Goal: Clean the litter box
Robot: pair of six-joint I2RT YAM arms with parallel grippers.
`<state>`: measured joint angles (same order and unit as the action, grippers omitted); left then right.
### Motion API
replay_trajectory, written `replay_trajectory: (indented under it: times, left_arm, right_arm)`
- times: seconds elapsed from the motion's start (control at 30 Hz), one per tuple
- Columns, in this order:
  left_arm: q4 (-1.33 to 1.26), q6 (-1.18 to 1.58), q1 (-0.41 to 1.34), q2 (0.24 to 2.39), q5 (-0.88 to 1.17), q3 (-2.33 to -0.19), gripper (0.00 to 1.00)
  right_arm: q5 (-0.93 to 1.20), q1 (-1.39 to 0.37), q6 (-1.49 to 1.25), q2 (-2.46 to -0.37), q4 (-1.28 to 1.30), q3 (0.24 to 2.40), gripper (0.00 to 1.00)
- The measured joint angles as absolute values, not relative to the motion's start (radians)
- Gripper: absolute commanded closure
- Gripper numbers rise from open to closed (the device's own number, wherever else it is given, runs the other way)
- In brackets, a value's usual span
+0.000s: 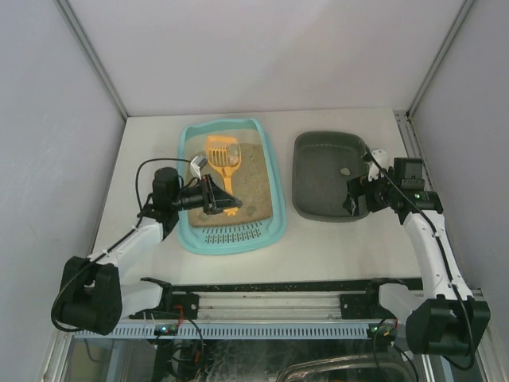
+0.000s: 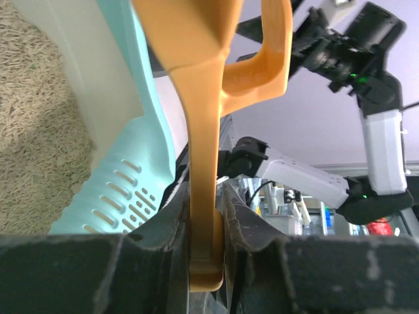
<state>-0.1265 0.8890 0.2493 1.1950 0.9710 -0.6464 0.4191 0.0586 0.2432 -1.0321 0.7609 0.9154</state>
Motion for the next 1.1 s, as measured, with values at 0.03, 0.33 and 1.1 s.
replay_trajectory:
  times: [0.03,0.33,1.1]
  left_arm:
    - [-0.232,0.958,0.249,1.186,0.976,-0.601,1.0]
    - [-1.196,1.546,0.268,1.306,0.943,-0.335,1.0]
    - [-1.325,1.534,0.334,1.282,0.795,-0.216,1.0]
  right_arm:
    - [0.425,0.059,0.243,-1.035,0.755,0.908,0.0]
    - [0.381,0.057,0.25,-1.147,0.736,0.878,0.0]
    - [0.403,0.157,0.274,-1.151,0.736,0.878,0.0]
